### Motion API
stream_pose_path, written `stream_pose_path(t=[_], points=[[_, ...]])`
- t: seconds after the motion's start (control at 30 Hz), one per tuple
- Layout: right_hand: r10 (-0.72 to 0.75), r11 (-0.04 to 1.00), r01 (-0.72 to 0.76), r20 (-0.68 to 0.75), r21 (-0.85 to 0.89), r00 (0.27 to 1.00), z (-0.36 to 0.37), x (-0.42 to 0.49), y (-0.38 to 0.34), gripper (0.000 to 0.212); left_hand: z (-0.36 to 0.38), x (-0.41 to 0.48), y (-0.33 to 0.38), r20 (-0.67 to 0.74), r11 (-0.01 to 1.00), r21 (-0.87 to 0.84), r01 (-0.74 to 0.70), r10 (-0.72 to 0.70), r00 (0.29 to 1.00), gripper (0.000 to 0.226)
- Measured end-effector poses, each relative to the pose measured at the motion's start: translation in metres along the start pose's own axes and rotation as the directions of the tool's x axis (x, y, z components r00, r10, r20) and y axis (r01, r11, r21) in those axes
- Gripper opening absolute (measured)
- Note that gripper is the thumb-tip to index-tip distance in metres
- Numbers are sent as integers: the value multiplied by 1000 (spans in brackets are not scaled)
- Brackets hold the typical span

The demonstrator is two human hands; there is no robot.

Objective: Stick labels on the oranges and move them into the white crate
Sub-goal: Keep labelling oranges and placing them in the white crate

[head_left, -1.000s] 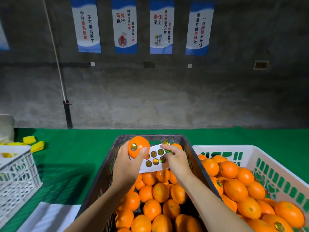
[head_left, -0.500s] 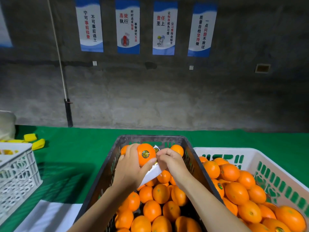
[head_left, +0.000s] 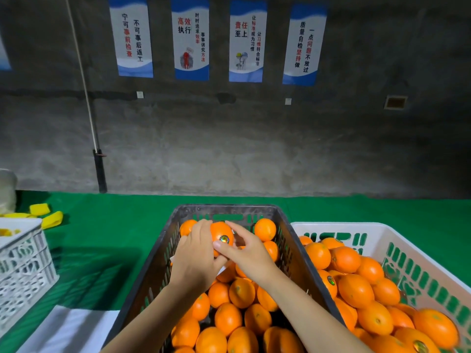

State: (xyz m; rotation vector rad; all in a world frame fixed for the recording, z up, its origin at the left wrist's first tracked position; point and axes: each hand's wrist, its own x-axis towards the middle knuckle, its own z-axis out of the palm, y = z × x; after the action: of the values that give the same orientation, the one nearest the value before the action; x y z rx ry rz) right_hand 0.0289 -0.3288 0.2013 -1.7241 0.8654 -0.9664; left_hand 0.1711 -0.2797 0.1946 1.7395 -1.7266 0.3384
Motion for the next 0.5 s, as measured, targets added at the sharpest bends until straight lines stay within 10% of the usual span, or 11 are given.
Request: stream_pose_path(t=[0.23, 0.5], points=[[-1, 987, 11, -61, 163, 998, 1, 5, 2, 68, -1, 4, 4, 11, 993, -105, 48, -48, 999, 81], [23, 972, 99, -507, 213, 861, -14, 4, -10, 45, -3, 10, -5, 132, 911, -110, 397, -382, 915, 48]])
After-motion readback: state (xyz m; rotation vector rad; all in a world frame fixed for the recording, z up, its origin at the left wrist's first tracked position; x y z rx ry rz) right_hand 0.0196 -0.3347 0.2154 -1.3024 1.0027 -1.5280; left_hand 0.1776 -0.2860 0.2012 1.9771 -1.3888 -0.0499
